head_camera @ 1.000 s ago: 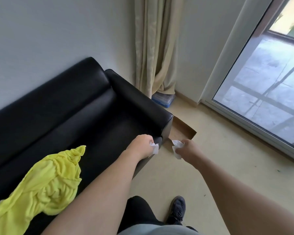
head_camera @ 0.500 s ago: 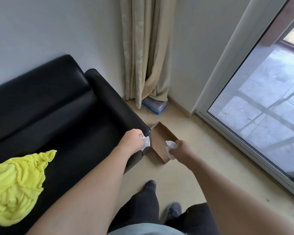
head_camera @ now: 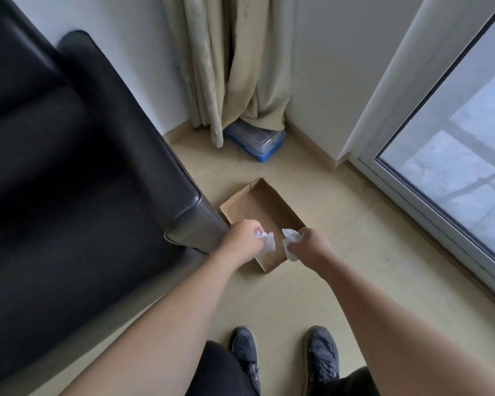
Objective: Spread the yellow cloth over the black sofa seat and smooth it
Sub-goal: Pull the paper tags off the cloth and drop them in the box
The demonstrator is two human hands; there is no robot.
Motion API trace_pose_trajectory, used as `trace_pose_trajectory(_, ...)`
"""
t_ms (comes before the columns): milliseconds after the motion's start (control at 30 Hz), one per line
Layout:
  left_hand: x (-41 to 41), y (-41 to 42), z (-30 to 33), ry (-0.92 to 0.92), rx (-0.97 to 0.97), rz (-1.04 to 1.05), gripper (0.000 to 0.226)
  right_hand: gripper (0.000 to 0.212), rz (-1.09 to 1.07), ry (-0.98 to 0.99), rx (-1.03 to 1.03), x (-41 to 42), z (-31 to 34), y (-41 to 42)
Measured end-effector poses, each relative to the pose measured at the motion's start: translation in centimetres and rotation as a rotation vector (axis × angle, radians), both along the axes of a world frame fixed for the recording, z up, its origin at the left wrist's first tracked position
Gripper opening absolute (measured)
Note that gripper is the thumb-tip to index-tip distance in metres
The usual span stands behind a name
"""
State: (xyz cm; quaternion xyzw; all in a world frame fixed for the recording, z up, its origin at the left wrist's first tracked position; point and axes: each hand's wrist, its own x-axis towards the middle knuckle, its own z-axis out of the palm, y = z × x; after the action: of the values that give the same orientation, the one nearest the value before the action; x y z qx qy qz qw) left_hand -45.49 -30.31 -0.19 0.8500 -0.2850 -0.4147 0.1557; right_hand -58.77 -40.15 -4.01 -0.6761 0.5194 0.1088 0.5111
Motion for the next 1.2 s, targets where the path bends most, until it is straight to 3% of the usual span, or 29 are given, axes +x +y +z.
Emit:
trace_pose_trajectory(200,1.4,-1.5,-19.0,-0.014,-0.015,0.035,0.010,0.007,0.041,0.043,-0.026,1.5,-18.5,-1.9)
trace_pose_trajectory(367,3.6,-3.6,-28.1,-0.129,-0.057,-0.008,0.010,0.016,0.109,0.021,-0.096,3.6,-27.3,-4.5)
trace_pose_trajectory(600,4.4,-4.0,-30.3,-0.256,0.007,-0.148,0.004,0.009,0.149,-0.014,-0.142,5.2,-28.9,-5.7)
trace_pose_trajectory(767,5.6,-5.6,-33.3,-0.356,0.029,-0.249,0.008,0.013,0.318,0.101,-0.223,4.5,-33.5,-7.5)
trace_pose_trajectory(867,5.3,-5.5,-34.2,-0.367,0.074,-0.273,0.010,0.005,0.248,0.056,-0.239,4.4,-32.7,-8.7)
trace_pose_trajectory(1000,5.1,-4.9,-35.9,-0.364,0.129,-0.294,0.019,0.023,0.235,0.071,-0.208,4.2,-33.0,-8.7)
trace_pose_trajectory(1100,6.0,-5.6,-36.4,-0.401,0.145,-0.308,0.025,0.007,0.285,0.080,-0.178,5.1,-34.0,-9.4)
trace_pose_trajectory(1200,6.4,-6.7,-36.4,-0.419,0.094,-0.282,0.021,0.015,0.172,0.003,-0.160,6.0,-34.2,-10.4)
